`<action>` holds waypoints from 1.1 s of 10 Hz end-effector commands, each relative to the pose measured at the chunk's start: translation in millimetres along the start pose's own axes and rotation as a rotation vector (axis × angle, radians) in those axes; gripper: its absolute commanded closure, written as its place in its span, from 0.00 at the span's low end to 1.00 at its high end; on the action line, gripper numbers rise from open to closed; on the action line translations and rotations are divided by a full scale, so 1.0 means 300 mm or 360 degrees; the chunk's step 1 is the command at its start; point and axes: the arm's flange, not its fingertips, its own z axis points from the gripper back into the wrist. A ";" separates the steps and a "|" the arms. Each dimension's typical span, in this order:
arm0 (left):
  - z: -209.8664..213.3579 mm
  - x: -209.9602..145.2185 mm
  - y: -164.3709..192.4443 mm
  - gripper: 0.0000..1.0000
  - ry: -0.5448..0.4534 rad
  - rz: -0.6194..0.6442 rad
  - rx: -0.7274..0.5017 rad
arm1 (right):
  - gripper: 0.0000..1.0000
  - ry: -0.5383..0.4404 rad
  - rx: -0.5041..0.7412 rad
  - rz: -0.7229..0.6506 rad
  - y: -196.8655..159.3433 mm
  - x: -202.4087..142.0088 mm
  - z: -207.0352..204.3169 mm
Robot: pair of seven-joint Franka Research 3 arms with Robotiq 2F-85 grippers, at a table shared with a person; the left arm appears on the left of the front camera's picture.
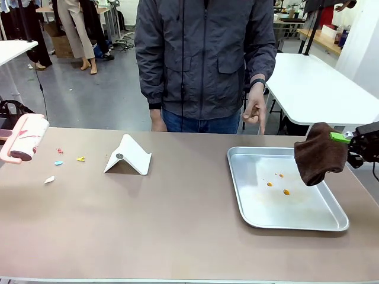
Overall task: Clean the surface of the table.
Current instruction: If a person points to the right, clean the right side of the table with your right hand, and if they point to the left, clean the left side with your left hand.
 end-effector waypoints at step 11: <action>-0.014 -0.010 -0.022 1.00 -0.0008 0.0017 -0.0002 | 0.91 0.0225 -0.1855 0.0791 0.126 0.141 -0.269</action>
